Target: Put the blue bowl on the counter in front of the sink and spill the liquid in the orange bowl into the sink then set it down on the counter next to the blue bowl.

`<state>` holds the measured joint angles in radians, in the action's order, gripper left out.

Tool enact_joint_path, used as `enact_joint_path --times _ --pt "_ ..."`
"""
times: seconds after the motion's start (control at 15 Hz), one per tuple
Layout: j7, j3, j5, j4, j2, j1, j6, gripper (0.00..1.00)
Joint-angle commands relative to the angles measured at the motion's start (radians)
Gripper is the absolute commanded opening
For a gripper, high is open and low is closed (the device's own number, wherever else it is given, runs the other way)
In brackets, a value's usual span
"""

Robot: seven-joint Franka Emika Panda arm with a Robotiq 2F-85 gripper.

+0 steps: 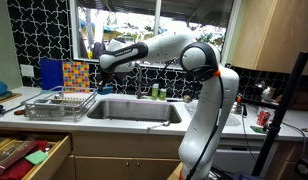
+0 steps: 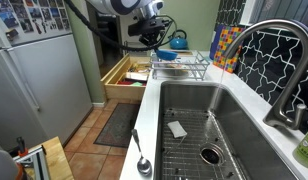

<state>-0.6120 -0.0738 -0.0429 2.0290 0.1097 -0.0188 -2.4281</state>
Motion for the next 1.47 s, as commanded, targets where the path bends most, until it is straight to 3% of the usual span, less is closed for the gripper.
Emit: enact_joint_path --times 0.0,0.47,0.6,0.87,1.0,1.4 --pt "0.02 0.031 0.018 0.019 0.021 -0.022 0.002 0.04" --pt "0.022 0.035 0.019 0.094 0.067 -0.041 -0.021 0.01" --pt "-0.015 0.035 -0.012 0.178 0.095 -0.064 -0.069 0.01" --pt "-0.05 0.04 -0.025 0.361 0.142 -0.113 -0.276 0.01" --pt "-0.029 0.039 0.015 0.418 0.139 -0.118 -0.346 0.01" --pt "0.034 0.076 -0.013 0.518 0.123 -0.126 -0.437 0.01"
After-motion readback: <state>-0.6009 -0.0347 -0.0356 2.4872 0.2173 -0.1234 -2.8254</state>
